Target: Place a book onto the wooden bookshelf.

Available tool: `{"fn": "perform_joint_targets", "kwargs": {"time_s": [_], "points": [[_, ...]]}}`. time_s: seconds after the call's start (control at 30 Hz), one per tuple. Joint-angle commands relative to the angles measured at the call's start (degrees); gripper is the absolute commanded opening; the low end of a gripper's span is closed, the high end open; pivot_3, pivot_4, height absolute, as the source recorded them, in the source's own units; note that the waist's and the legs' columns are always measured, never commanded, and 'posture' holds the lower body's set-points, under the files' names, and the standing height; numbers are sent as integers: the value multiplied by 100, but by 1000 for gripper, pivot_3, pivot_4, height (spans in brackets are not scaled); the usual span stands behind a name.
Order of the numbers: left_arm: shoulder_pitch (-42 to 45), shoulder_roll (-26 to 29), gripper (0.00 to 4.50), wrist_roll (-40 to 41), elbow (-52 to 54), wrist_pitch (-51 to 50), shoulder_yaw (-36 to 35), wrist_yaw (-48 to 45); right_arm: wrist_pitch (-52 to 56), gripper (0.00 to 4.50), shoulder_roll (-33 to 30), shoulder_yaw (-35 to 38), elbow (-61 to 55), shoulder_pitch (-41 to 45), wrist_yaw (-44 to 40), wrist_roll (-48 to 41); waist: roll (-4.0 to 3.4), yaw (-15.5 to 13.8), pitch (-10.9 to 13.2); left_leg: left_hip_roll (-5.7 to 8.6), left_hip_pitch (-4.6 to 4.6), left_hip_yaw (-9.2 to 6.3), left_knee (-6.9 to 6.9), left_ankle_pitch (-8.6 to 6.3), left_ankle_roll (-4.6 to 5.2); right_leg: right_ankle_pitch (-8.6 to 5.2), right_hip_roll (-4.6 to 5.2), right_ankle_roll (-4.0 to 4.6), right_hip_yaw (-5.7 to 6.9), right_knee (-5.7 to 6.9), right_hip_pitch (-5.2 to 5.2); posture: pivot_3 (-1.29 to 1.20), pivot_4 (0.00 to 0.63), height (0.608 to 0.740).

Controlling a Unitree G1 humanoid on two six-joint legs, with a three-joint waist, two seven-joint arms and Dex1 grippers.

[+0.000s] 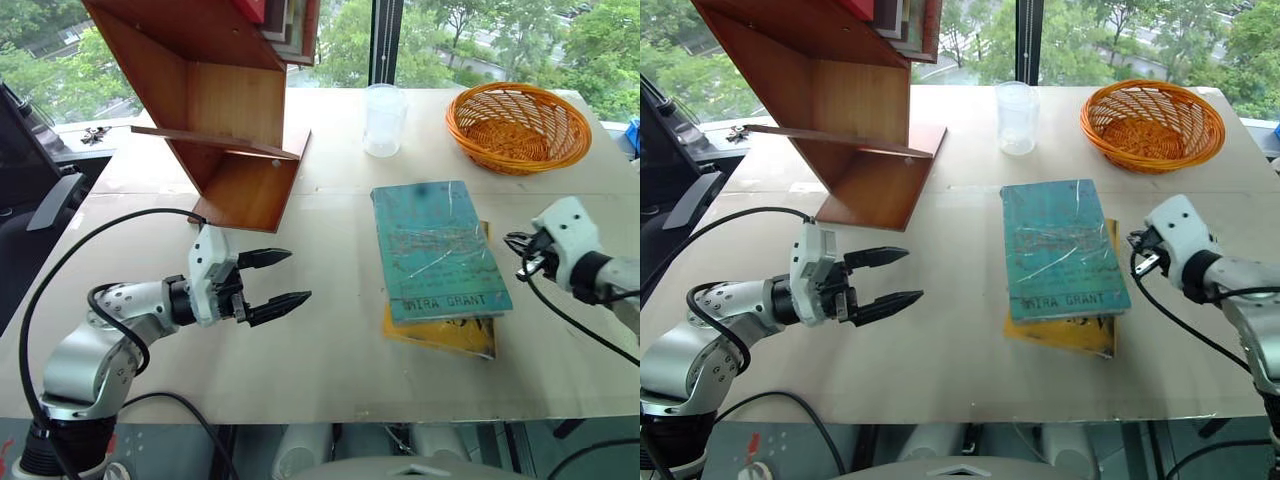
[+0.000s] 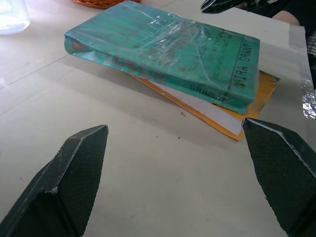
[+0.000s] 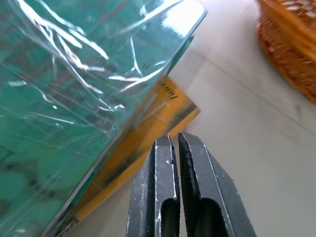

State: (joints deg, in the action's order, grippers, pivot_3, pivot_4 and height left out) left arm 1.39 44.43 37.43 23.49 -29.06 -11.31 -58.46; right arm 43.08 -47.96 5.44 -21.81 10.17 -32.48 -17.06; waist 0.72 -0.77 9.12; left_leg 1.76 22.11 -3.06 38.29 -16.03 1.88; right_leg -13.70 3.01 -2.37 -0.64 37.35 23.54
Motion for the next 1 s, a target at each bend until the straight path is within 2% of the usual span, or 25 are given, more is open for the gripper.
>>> {"fn": "perform_joint_targets", "kwargs": {"time_s": [0.03, 0.37, 0.47, 0.5, 0.57, 0.6, 0.63, 0.67, 0.73, 0.77, 0.83, 0.87, 1.0], "points": [[-37, 39, 4500, 99, 172, 39, -170, 25, -228, 24, -49, -282, -64, 182, -273, 106, 0, 3, 0, 0, 3, -1, 0, 1, -1, 0, 0, 0, 2, -1, 2, 0, 150, 740], [-74, 132, 4500, 164, 196, -18, -185, -20, -524, 24, 133, -470, -264, 204, -596, 105, -1, 5, 0, -1, 4, -4, 0, -2, 4, 1, 0, -2, 3, -3, 3, 0, 150, 740], [57, 76, 4500, 173, 108, -248, -152, 282, -752, 24, 137, -30, -350, -115, -668, -29, -1, -14, 0, 0, 5, -5, 0, -2, 3, 1, 1, -2, 4, -4, 3, 0, 150, 740], [164, 90, 4500, 340, 47, -602, -108, 415, -856, 24, 186, 338, -449, -378, -819, -279, -1, -25, 0, 0, 6, -8, 0, -2, 3, 1, 1, -2, 7, -5, 3, 0, 150, 740], [607, 201, 4500, 743, -178, -1800, 66, 832, -1361, 549, 376, 1239, -933, -1260, -1507, -1015, -1, -106, 0, 3, 15, -22, 1, -2, 4, 1, 3, -2, 20, -8, 2, 0, 150, 740], [817, 270, 4500, 870, -278, -2321, 160, 987, -1432, 868, 490, 1565, -1092, -1532, -1594, -1252, -2, -132, 1, 5, 23, -36, 4, -3, 4, 0, 1, -4, 31, -9, 3, 0, 150, 740], [1042, 320, 4500, 1029, -404, -2805, 247, 1061, -1504, 1393, 575, 1817, -1239, -1790, -1678, -1433, -2, -105, 1, 4, 27, -43, 4, -3, 5, 0, -1, -5, 38, -9, 3, 0, 150, 740], [1274, 326, 4500, 1212, -579, -3204, 339, 1013, -1588, 1727, 598, 1981, -1404, -2082, -1815, -1524, -3, -86, 1, 3, 25, -42, 5, -4, 6, 1, -5, -7, 37, -7, 3, 0, 150, 740], [1935, 51, 4500, 1568, -1277, -4175, 427, 1166, -1700, 2706, 754, 2351, -1794, -2649, -1937, -1800, -2, -78, 1, 8, 22, -40, 9, -4, 7, 1, -5, -7, 37, 3, 1, 0, 150, 740], [2442, -327, 4500, 1647, -2010, -4695, 403, 1335, -1711, 3163, 884, 2563, -2089, -2997, -1948, -2032, 1, -57, 1, 10, 17, -44, 13, -3, 7, 0, -24, -8, 47, 7, -5, 0, 150, 740], [3067, -779, 4500, 1653, -2922, -5218, 382, 1503, -1717, 4117, 1041, 2788, -2454, -3392, -1879, -2332, 2, -70, 2, 16, -9, -45, 13, -3, 7, -2, -25, -11, 63, 20, -26, 0, 150, 740], [3411, -1082, 4500, 1616, -3484, -5352, 239, 1640, -1733, 4430, 1150, 2864, -2627, -3560, -1775, -2446, 7, -23, 3, 17, -17, -44, 17, -3, 7, -3, -30, -12, 65, 30, -31, 0, 150, 740], [4296, -1808, 4500, 1273, -5014, -5282, 164, 1795, -1850, 4430, 1501, 2995, -3206, -4148, -1470, -2761, 27, 89, 5, 15, -36, -39, 20, -2, 5, -2, -32, -11, 55, 41, -42, 0, 150, 740]]}}
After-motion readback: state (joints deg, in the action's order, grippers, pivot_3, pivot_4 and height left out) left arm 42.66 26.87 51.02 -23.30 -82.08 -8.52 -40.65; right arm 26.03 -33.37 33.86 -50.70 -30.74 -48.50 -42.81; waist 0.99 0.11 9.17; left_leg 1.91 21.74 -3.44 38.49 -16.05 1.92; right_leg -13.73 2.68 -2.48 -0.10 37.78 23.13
